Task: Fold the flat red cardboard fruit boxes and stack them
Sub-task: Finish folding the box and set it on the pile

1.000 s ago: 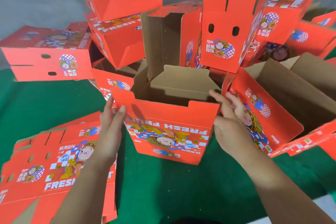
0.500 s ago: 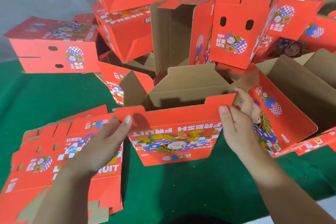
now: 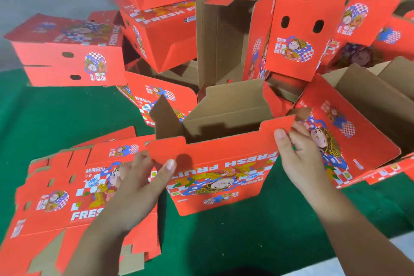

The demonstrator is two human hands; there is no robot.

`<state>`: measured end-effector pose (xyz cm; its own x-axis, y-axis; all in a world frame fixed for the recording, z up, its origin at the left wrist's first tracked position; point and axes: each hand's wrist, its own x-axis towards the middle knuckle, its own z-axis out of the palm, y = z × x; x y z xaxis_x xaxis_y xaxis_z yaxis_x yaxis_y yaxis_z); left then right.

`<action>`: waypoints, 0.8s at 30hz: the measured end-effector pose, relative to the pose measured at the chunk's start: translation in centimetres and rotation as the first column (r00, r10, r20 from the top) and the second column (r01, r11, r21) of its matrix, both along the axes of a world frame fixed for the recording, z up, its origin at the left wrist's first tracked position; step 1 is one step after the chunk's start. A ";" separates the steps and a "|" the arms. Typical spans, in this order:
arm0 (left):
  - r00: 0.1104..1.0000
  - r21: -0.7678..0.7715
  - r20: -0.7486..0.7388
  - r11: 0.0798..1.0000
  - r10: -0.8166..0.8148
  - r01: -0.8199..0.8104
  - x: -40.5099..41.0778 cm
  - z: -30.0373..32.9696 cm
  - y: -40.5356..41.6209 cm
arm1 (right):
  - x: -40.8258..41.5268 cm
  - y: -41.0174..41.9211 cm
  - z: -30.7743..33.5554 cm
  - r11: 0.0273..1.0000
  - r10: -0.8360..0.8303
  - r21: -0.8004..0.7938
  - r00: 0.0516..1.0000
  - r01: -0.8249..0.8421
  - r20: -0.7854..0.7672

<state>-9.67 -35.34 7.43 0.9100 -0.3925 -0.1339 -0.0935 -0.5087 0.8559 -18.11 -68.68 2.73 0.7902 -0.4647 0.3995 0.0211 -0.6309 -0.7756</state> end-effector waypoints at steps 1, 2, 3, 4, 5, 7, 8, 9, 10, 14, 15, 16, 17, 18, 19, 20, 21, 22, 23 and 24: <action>0.998 -0.024 0.009 0.998 -0.056 0.056 0.3 0.0 -0.1 | 0.1 0.1 0.1 1.000 0.005 -0.012 1.000 -0.005 -0.019; 0.994 -0.034 -0.010 0.994 -0.109 0.109 0.4 0.5 -0.2 | 0.1 0.2 0.3 1.000 0.012 -0.019 0.999 -0.013 -0.050; 0.990 -0.020 -0.028 0.991 -0.136 0.135 0.6 0.7 -0.1 | 0.0 0.3 0.5 1.000 0.017 -0.020 0.995 -0.019 -0.096; 0.988 0.009 -0.033 0.989 -0.149 0.149 0.9 0.8 0.1 | -0.2 0.3 0.7 0.999 0.026 -0.035 0.988 -0.031 -0.150; 0.990 0.036 -0.023 0.989 -0.143 0.143 1.0 0.9 0.3 | -0.6 0.0 0.7 0.997 0.024 -0.062 0.981 -0.036 -0.194; 0.992 0.047 0.034 0.992 -0.121 0.119 1.0 0.9 0.5 | -1.3 -0.4 0.5 0.992 -0.008 -0.123 0.970 -0.023 -0.245; 0.995 0.064 0.032 0.993 -0.098 0.096 0.9 1.0 0.4 | -1.6 -0.4 0.4 0.991 -0.039 -0.131 0.965 0.005 -0.258; 0.997 0.067 0.004 0.995 -0.072 0.072 0.9 1.2 0.2 | -1.7 -0.2 0.3 0.989 -0.092 -0.134 0.962 0.058 -0.257; 0.997 0.090 0.012 0.994 -0.070 0.068 1.0 1.0 0.5 | -1.7 0.2 0.3 0.977 -0.159 -0.176 0.960 0.120 -0.232; 0.979 0.135 0.187 0.990 -0.075 0.050 2.1 0.3 2.9 | -1.8 2.7 0.4 0.932 -0.241 -0.294 0.968 0.211 -0.070; 0.975 0.135 0.216 0.990 -0.061 0.033 2.6 -0.1 3.4 | -1.8 3.6 0.4 0.942 -0.233 -0.264 0.971 0.209 -0.062; 0.969 0.148 0.243 0.989 -0.038 0.002 3.0 -0.6 3.6 | -1.9 4.5 0.2 0.952 -0.224 -0.229 0.972 0.203 -0.068; 0.968 0.164 0.251 0.986 -0.005 -0.038 3.3 -1.1 3.6 | -1.9 5.5 -0.1 0.962 -0.215 -0.186 0.974 0.199 -0.073; 0.964 0.168 0.264 0.981 0.045 -0.092 3.5 -1.7 3.4 | -1.9 6.3 -0.4 0.973 -0.208 -0.123 0.975 0.197 -0.082; 0.952 0.157 0.290 0.976 0.100 -0.150 3.5 -2.2 3.0 | -1.9 7.1 -0.5 0.977 -0.213 -0.048 0.972 0.209 -0.095; 0.928 0.145 0.345 0.969 0.140 -0.201 3.7 -2.7 2.7 | -1.8 7.6 -0.6 0.971 -0.236 0.011 0.965 0.239 -0.113; 0.896 0.141 0.412 0.961 0.163 -0.240 3.9 -3.2 2.5 | -1.6 7.8 -0.5 0.961 -0.268 0.031 0.954 0.274 -0.138; 0.867 0.149 0.470 0.953 0.167 -0.264 4.2 -3.6 2.3 | -1.5 7.9 -0.3 0.954 -0.292 0.023 0.941 0.300 -0.171; 0.845 0.154 0.509 0.949 0.164 -0.277 4.6 -3.9 2.2 | -1.3 7.9 -0.2 0.950 -0.307 0.001 0.929 0.314 -0.207; 0.828 0.144 0.537 0.950 0.161 -0.278 5.2 -4.2 2.2 | -1.2 7.9 -0.2 0.948 -0.313 -0.018 0.917 0.318 -0.248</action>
